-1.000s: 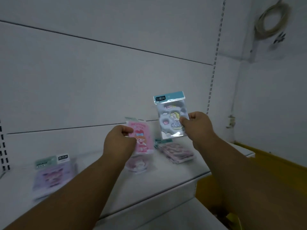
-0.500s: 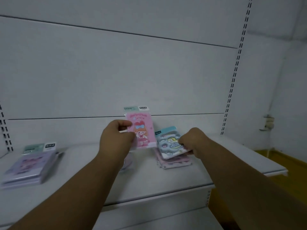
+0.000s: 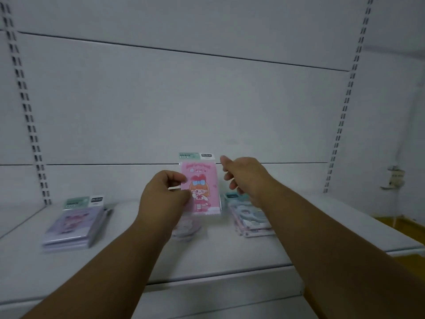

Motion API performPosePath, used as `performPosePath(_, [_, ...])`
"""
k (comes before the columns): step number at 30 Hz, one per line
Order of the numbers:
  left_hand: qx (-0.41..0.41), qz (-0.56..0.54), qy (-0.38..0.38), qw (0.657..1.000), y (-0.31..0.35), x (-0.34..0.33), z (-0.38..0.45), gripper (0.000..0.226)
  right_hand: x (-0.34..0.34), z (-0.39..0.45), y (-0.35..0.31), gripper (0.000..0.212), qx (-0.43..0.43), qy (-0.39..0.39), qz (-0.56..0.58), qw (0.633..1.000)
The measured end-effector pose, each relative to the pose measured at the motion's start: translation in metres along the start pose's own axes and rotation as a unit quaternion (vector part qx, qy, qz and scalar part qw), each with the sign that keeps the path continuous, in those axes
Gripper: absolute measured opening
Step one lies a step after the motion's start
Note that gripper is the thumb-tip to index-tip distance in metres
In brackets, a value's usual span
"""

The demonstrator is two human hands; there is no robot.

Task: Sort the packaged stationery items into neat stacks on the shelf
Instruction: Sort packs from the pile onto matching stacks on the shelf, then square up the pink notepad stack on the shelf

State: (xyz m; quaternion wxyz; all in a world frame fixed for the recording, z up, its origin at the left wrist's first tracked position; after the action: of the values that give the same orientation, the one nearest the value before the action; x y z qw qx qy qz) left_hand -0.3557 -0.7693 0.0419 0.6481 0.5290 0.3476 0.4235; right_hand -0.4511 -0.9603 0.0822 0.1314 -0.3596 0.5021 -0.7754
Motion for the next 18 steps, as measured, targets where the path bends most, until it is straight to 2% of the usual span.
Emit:
performPosePath(3, [-0.008,0.004,0.012,1.0,0.002,0.049,0.002,0.02,-0.057,0.002,-0.032,0.033,0.004,-0.074,0.109,0.991])
performPosePath(7, [-0.012,0.027,0.023,0.999,0.004,0.121,0.01,0.018,-0.128,-0.002,-0.068,0.012,0.013,-0.103,0.158,0.982])
performPosePath(14, [-0.022,0.192,0.048,0.98,-0.006,0.239,0.024,0.016,-0.243,-0.018,-0.115,0.012,-0.003,-0.11,0.113,0.987])
performPosePath(18, [-0.02,0.292,0.028,0.956,-0.017,0.267,0.038,0.019,-0.288,-0.017,-0.119,0.017,-0.008,-0.108,0.023,0.994])
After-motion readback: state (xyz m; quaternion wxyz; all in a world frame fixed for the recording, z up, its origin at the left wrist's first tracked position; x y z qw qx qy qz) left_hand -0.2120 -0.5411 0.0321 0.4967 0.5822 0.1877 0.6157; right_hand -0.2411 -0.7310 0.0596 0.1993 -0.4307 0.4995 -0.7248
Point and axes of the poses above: each hand's wrist, its own z-axis towards the middle knuckle, its own x-axis out of the back of the hand, y = z × x, the point moved 9 cm from there along z, towards the middle knuckle, and after that the axes turned 2 degrees about x, right-handed, at the moved point
